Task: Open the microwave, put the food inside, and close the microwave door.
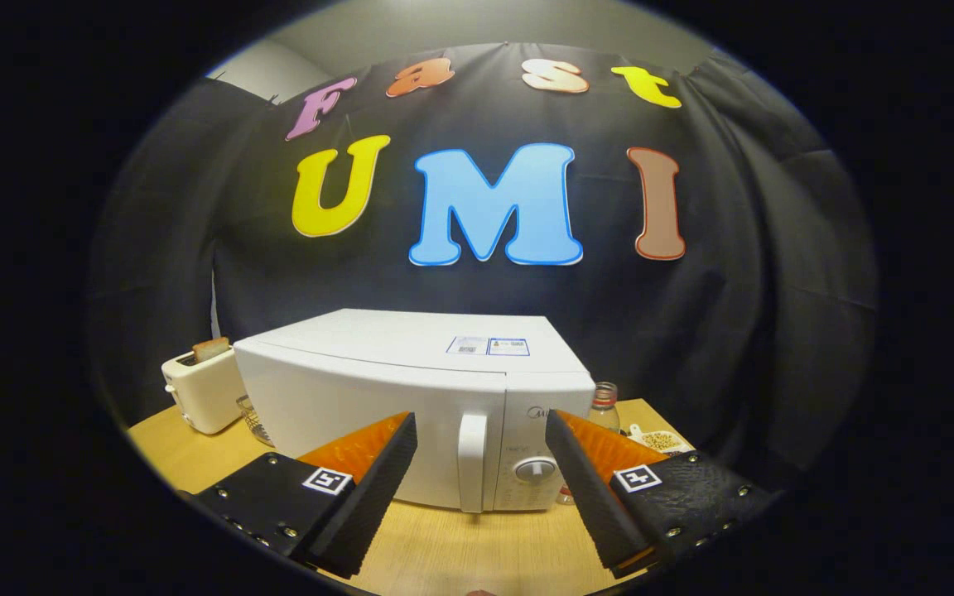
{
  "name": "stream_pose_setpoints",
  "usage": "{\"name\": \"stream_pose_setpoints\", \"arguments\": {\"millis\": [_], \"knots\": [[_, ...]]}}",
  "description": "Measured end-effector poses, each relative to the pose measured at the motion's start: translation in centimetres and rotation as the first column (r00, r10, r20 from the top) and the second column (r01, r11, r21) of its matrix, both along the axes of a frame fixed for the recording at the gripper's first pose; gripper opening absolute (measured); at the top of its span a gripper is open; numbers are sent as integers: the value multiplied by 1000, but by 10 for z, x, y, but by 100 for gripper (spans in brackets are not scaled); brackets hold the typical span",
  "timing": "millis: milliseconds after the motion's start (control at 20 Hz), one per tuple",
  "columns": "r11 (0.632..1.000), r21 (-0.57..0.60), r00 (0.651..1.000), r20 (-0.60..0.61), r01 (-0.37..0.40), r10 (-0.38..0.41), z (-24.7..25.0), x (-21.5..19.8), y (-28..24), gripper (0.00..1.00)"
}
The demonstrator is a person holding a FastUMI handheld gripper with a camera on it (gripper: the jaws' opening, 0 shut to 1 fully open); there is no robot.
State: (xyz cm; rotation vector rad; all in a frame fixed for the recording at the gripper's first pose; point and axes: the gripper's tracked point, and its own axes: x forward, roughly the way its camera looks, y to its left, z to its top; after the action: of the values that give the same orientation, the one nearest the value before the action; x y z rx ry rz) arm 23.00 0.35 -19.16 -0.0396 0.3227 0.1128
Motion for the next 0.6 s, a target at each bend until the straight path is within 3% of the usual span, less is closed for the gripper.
{"name": "stream_pose_setpoints", "arguments": {"millis": [250,400,450,500,600], "knots": [[1000,-7,994,-105,0,-1,-50,20,3,99],[1000,-16,988,-153,0,-2,-73,24,4,83],[1000,-23,987,-162,8,-11,-77,26,2,83],[1000,-28,986,-165,11,-15,-80,28,3,71],[1000,-19,985,-173,12,-15,-82,30,5,61]]}}
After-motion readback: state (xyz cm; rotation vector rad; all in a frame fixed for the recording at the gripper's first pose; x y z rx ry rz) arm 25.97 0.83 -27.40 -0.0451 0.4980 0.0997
